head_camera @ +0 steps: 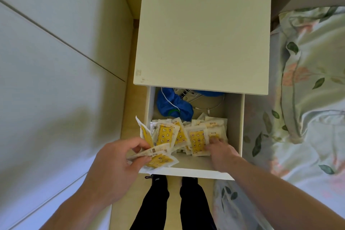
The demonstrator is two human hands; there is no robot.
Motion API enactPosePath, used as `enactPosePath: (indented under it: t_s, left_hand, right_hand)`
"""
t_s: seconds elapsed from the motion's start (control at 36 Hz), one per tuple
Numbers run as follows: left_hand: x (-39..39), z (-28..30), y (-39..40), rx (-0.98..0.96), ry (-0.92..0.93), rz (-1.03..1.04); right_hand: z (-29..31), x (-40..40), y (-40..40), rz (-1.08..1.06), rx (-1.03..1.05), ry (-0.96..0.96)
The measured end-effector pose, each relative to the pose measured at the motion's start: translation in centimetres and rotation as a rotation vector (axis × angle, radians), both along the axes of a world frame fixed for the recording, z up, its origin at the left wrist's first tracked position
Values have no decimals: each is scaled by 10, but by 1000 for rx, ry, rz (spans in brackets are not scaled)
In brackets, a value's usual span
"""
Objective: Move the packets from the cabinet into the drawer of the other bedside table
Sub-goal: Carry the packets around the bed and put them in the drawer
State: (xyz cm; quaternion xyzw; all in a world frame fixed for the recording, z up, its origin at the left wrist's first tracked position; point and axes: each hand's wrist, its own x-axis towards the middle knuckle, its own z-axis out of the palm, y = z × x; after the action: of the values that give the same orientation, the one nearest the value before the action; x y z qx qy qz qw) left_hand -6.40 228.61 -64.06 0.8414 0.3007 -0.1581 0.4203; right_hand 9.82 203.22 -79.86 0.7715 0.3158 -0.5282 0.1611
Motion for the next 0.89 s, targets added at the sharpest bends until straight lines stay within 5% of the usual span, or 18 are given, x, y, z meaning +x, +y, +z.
enactPosePath:
  t_s: [0.19, 0.28, 0.42, 0.61, 0.69, 0.78, 0.89]
  left_hand:
    - [11, 4, -8, -66, -7, -26]
    - [17, 5, -12, -147, 12, -44]
    - [29, 8, -24, -325, 15, -103]
    - [42, 1, -41, -406, 19, -157]
    - [41, -12, -44, -389, 53, -154]
    - [34, -30, -42, -259, 116, -143]
    - [31, -41, -38, -218, 117, -81]
  right_hand:
    - [8, 3, -18, -238, 78, 47]
    - [20, 4, -5, -689, 256, 175]
    - [56, 12, 28, -1390, 270, 696]
    - [67, 18, 35, -1344, 292, 953]
    - [57, 24, 26, -1336, 346, 841]
    - [49, 36, 18, -1336, 429, 491]
    - [41, 48, 6, -946, 449, 32]
